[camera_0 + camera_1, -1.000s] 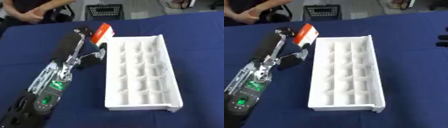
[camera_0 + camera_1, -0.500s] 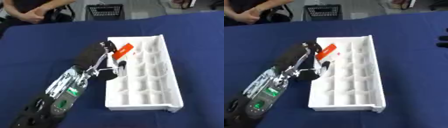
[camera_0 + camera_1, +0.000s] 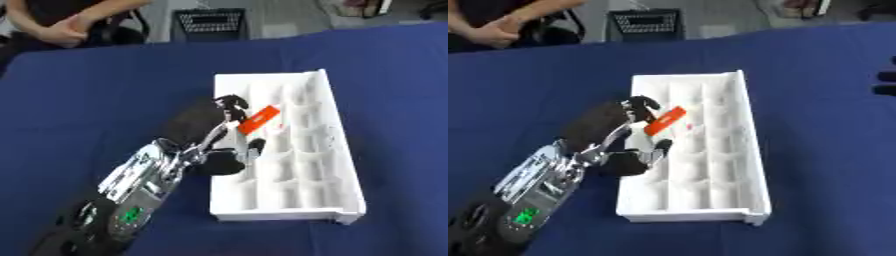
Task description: Pick up objects on the table and place them in the box.
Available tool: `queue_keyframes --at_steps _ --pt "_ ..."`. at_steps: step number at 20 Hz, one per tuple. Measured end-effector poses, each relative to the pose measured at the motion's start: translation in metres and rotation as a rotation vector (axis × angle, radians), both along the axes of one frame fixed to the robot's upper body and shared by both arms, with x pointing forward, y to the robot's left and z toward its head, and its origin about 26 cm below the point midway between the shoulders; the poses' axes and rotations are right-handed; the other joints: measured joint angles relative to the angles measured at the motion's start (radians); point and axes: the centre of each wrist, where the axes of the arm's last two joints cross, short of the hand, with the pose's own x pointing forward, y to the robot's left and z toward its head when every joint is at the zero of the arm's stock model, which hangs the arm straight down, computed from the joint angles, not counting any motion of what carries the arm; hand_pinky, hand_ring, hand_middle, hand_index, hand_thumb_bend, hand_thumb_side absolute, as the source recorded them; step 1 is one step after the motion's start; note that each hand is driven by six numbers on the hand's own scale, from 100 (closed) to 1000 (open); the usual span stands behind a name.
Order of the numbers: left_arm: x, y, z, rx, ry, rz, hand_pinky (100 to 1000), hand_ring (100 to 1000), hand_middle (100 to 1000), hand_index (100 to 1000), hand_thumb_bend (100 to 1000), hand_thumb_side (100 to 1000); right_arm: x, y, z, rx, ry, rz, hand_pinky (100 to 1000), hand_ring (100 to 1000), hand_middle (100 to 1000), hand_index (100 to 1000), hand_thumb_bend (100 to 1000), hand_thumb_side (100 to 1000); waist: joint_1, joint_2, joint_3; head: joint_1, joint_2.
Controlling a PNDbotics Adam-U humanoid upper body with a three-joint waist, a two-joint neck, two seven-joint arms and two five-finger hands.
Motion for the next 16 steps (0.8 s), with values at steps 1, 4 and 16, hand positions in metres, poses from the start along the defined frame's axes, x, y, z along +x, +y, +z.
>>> queue_keyframes --at_steps 1,4,16 --pt "-0.0004 -0.0001 0.0006 0.007 0.001 -0.006 903 832 844 879 1000 832 0.0000 0.0000 0.0000 0.000 0.001 0.000 618 666 705 819 100 996 0.000 0.000 0.000 0.000 0.000" --pt "-0.0010 -0.0003 0.0016 0.020 0.004 -0.015 904 833 844 880 1000 840 0.0000 0.0000 0.0000 -0.001 0.001 0.001 618 666 705 819 100 997 0.000 0.000 0.000 0.000 0.000" --pt "-0.0018 -0.0003 0.0033 0.028 0.008 -0.024 905 833 842 879 1000 845 0.0000 0.0000 0.0000 -0.002 0.000 0.002 618 666 705 820 100 997 0.000 0.000 -0.001 0.000 0.000"
